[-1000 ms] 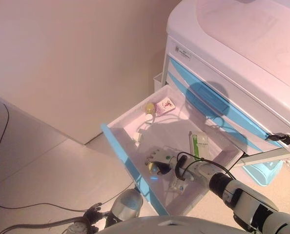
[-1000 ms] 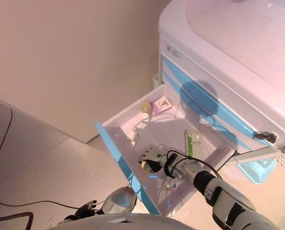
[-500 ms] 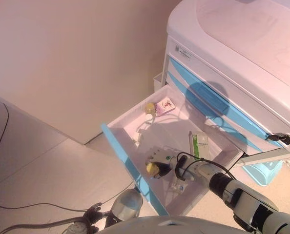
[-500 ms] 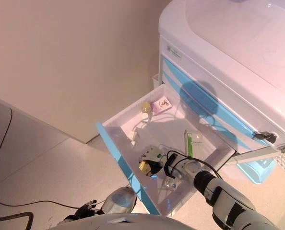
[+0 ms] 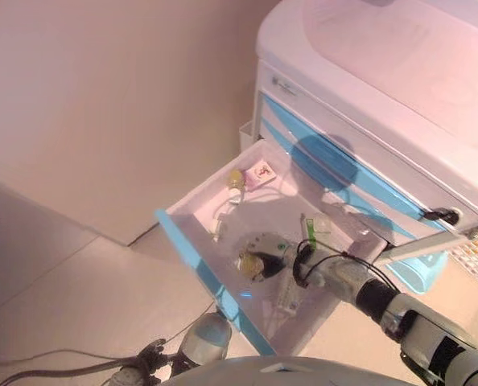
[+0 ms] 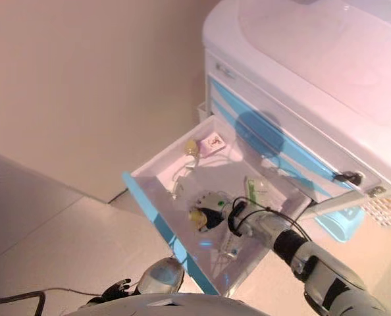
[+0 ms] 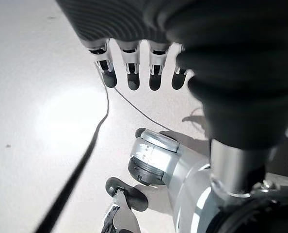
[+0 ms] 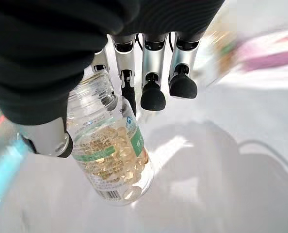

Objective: Open the drawer and pick up the medicine

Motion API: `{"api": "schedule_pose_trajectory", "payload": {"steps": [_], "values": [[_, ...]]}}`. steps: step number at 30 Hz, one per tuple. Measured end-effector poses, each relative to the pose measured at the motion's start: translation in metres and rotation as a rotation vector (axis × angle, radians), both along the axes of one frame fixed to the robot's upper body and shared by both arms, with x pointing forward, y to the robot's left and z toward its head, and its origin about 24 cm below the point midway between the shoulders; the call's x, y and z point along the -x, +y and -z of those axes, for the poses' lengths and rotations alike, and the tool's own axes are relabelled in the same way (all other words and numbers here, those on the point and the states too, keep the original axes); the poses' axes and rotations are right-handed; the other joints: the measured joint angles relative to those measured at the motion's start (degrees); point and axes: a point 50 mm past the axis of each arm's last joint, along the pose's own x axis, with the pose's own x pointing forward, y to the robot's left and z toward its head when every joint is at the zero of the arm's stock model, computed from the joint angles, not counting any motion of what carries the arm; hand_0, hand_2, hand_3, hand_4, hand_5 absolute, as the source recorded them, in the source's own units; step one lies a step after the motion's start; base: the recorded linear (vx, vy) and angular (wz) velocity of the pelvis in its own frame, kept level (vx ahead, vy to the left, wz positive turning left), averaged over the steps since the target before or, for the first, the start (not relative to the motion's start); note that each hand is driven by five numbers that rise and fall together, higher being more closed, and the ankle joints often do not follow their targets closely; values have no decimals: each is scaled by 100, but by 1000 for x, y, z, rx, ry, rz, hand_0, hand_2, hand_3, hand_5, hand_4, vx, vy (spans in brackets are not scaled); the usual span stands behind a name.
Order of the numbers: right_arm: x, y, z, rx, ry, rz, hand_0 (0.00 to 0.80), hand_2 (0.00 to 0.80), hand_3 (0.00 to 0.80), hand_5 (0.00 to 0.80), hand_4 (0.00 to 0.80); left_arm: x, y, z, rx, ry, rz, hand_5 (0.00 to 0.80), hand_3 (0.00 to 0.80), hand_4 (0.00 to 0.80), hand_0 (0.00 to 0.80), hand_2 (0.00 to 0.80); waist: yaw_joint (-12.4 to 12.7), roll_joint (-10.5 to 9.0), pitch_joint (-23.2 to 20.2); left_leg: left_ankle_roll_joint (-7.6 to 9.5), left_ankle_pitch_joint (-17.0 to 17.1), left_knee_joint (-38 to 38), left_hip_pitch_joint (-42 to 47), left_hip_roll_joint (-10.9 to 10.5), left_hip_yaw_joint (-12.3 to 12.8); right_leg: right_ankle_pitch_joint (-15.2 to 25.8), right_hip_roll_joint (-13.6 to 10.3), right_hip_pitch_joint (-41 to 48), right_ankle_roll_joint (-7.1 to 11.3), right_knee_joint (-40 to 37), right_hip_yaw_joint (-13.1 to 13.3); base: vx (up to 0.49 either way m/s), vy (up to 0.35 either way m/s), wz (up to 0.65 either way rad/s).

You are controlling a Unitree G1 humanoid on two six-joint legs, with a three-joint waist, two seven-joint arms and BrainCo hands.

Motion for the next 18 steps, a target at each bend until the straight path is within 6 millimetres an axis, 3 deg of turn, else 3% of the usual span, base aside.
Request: {"api": "schedule_pose_trajectory", "payload": {"steps": [2,6,9,12,18], "values": [[-4,-5,-17,-45,50,31,800,800,800,800,800,-3,4,-1,-14,-4,-2,0,0,0,0,0,-179,-64,-26,2,-1,-61,68,35,124,33,1,-10,7,-8,110,15,50,-33],[-6,-20,-95,-143,61,-7,800,800,800,800,800,-2,15,-4,-39,13,-5,0,0,0,0,0,-539,-99,-68,20,-13,-156,311,68,560,101,-16,-12,36,62,598,24,53,-60],[-12,-29,-147,-200,43,-29,800,800,800,800,800,-3,20,-6,-50,20,-3,0,0,0,0,0,-879,-119,-175,25,-18,-172,398,70,748,156,-10,-27,40,65,828,54,50,-41],[-22,-43,-186,-263,31,-2,800,800,800,800,800,-8,20,-7,-46,9,6,0,0,0,0,0,-1010,-69,-274,101,-68,-195,483,96,939,192,2,-25,31,68,979,78,41,-27],[-29,-60,-246,-460,-83,47,800,800,800,800,800,-8,19,-6,-39,11,7,0,0,0,0,0,-1194,-9,-554,126,-85,-196,560,152,1033,200,22,-5,20,89,1106,77,31,-12]]}}
